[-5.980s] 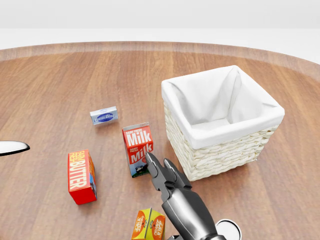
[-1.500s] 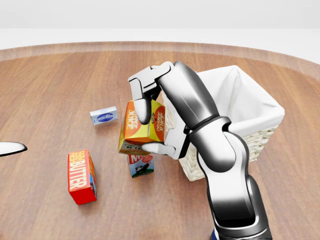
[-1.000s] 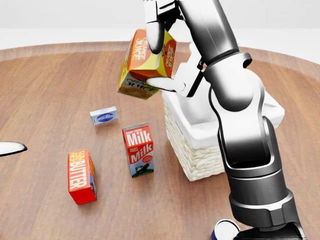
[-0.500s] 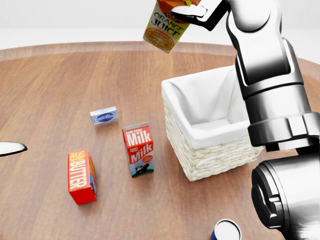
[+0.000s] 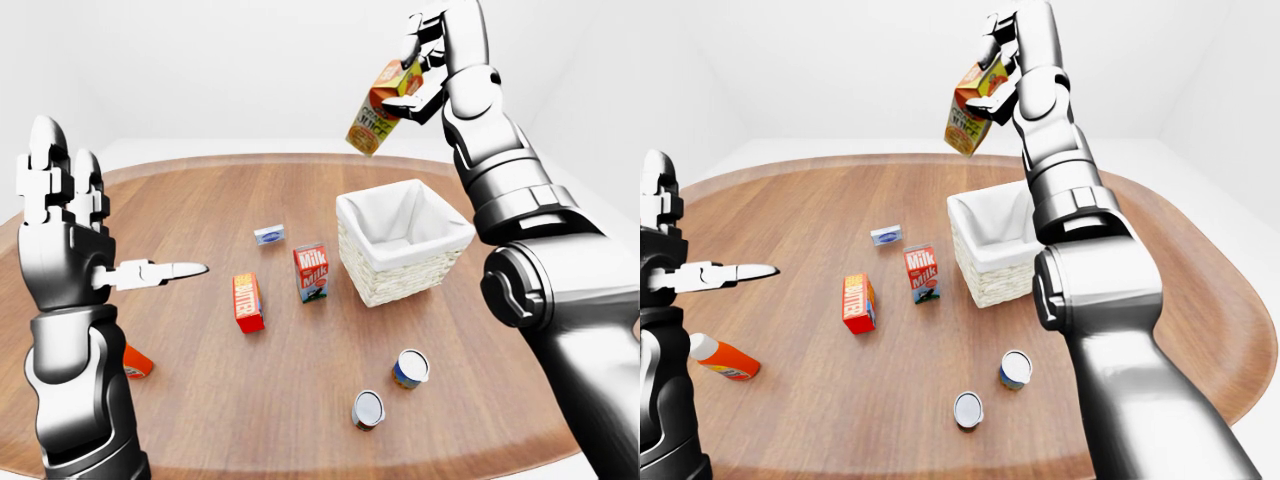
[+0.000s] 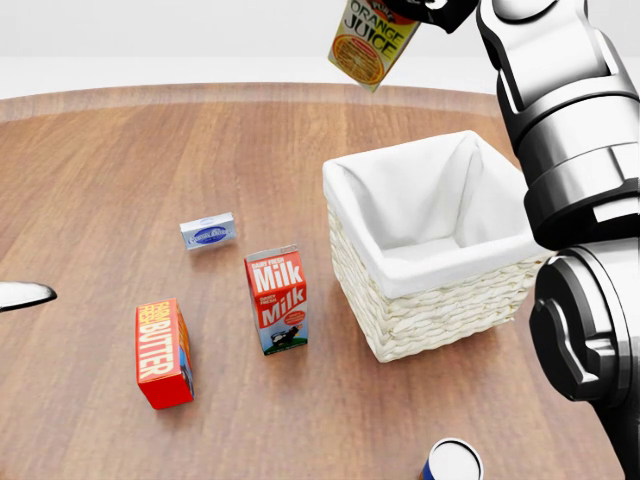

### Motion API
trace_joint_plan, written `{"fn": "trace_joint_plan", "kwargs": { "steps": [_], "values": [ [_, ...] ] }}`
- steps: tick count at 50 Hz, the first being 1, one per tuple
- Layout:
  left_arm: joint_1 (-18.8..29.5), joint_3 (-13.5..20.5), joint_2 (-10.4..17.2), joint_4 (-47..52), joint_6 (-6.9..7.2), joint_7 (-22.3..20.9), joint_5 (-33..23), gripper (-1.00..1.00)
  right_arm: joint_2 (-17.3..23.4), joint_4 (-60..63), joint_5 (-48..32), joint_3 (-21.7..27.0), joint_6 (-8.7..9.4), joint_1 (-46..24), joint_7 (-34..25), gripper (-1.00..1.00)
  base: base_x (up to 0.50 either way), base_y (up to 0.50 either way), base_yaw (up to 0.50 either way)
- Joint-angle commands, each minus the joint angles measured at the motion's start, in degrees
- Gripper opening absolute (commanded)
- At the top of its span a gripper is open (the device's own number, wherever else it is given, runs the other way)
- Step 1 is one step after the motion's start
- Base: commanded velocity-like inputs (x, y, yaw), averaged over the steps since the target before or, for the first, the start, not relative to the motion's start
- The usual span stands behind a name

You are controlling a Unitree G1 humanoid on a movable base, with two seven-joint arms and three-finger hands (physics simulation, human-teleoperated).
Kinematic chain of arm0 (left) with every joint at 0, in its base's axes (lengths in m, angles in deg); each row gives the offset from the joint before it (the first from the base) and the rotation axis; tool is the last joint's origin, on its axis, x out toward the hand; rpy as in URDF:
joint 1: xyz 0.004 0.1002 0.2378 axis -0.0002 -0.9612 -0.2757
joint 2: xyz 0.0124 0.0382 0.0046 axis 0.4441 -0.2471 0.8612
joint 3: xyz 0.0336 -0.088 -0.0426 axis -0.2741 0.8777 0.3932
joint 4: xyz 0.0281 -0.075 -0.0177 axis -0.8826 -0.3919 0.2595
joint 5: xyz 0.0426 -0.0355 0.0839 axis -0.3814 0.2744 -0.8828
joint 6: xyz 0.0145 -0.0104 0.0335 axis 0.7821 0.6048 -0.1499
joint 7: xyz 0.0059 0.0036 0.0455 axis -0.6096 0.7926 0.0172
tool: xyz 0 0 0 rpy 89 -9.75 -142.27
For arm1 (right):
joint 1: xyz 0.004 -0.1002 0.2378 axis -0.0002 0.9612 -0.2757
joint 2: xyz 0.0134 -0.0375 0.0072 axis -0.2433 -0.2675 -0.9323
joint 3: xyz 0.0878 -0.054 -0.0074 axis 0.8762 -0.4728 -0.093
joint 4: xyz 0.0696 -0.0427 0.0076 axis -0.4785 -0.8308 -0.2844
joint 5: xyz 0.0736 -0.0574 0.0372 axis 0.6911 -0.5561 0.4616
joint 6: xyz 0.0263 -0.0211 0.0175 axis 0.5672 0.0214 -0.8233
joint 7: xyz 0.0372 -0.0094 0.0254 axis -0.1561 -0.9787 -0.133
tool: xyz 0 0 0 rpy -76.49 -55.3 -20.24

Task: Pick up the orange juice, and put it in the basket.

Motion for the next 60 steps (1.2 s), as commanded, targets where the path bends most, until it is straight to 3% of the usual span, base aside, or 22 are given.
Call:
{"fn": "trace_joint_plan", "kwargs": {
  "steps": [1, 10, 40, 60],
  "values": [
    [0.94, -0.83, 0.06, -3.90, 0.00, 0.24, -0.45, 1.00, 0.31, -4.75, -2.09, 2.07, 0.28, -2.79, 3.98, -1.00, 0.00, 0.00, 0.00],
    [0.69, -1.06, 0.28, -4.35, 0.00, 0.56, -0.07, 1.00, -0.63, -5.76, -2.04, 3.88, 0.95, -1.71, 5.82, -1.00, 0.00, 0.00, 0.00],
    [-0.03, -0.05, 0.05, -0.40, 0.00, 0.17, 0.30, 1.00, -2.51, -7.04, -4.43, 6.39, 0.62, 4.53, 10.38, -1.00, 0.00, 0.00, 0.00],
    [0.07, -0.16, 0.18, -1.03, 0.00, 0.23, 0.37, 1.00, -3.18, -7.50, -11.86, 4.85, 2.59, 6.49, 12.13, -1.00, 0.00, 0.00, 0.00]
  ]
}}
